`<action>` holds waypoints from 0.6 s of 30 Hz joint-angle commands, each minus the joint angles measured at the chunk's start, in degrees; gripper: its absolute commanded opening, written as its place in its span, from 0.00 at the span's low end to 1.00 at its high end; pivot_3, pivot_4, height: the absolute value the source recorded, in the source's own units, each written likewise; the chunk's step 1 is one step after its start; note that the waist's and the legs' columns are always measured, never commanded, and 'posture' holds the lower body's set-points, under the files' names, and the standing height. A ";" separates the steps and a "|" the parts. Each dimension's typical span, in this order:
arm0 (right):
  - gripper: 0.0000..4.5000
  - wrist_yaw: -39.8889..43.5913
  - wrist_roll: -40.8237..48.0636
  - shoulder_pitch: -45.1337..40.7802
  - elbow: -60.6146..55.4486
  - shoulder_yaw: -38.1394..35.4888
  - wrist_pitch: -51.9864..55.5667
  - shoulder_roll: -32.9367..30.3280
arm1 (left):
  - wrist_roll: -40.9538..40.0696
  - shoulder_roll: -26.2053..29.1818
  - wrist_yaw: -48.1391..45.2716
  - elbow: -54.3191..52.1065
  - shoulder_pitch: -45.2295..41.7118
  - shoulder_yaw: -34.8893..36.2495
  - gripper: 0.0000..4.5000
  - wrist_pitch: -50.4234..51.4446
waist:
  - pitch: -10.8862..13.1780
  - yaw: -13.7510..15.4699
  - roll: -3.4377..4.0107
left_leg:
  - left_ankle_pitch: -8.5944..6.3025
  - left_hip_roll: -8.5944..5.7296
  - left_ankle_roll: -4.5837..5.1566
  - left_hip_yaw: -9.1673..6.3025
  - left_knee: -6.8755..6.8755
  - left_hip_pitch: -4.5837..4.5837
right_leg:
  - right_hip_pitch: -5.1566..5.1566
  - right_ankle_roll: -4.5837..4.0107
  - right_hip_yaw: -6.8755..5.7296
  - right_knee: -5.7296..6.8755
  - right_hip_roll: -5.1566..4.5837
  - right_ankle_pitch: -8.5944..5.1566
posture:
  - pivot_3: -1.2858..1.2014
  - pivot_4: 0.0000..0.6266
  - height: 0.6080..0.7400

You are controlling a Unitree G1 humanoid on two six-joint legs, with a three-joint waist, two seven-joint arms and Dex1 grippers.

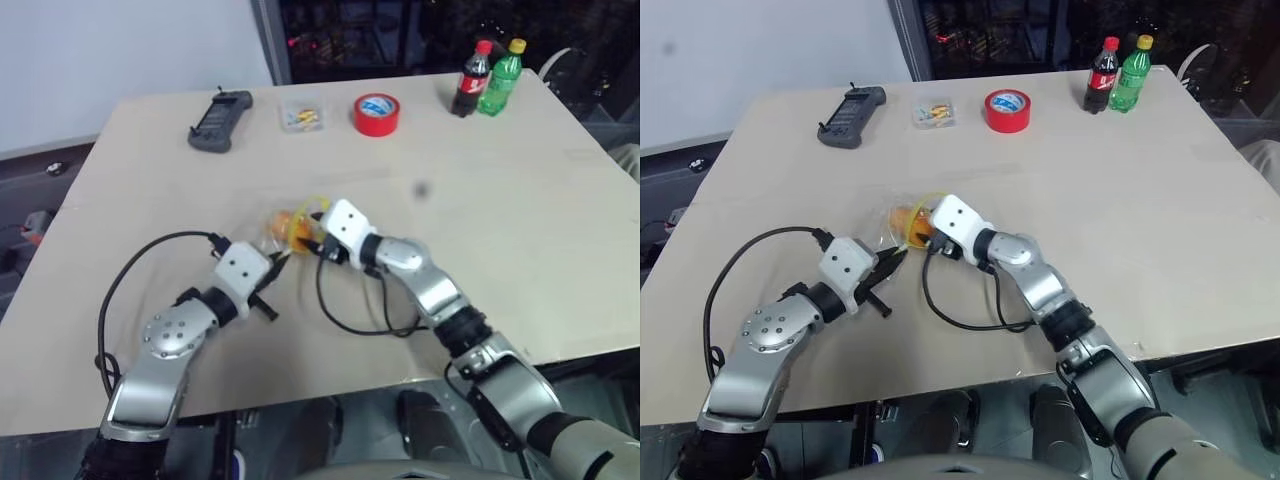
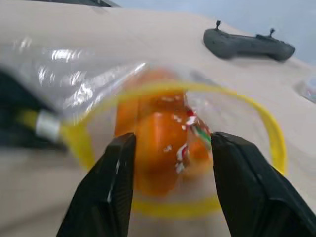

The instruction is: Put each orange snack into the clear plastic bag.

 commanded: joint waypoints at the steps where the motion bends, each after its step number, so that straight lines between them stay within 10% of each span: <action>1: 0.57 1.74 1.08 2.25 -8.98 -2.87 0.88 -3.52 | -3.91 -0.89 -0.97 1.36 -0.71 3.82 0.00 -3.62 | 0.00 0.02 0.00 | 0.00 0.00 0.00 -0.01 0.00 0.00 | 0.00 0.00 0.00 0.00 0.00 0.00 | 0.52 0.24 1.00; 8: 0.57 -1.36 -10.52 1.55 -3.75 0.32 -8.83 -12.40 | -12.11 -0.86 -4.97 1.96 -1.44 7.15 0.00 -1.70 | -0.01 -0.10 -0.02 | 0.00 0.01 0.00 0.32 0.02 0.01 | 0.02 0.01 0.00 -0.01 0.00 0.00 | 0.52 0.24 1.00; 18: 0.57 -8.85 -18.70 -9.46 16.73 3.32 -21.56 -6.27 | -19.67 0.40 -7.78 0.03 -1.02 9.84 0.00 0.88 | 0.00 -0.10 -0.03 | 0.01 0.06 -0.02 0.32 0.04 0.03 | 0.02 -0.03 0.02 0.00 0.06 0.02 | 0.52 0.24 1.00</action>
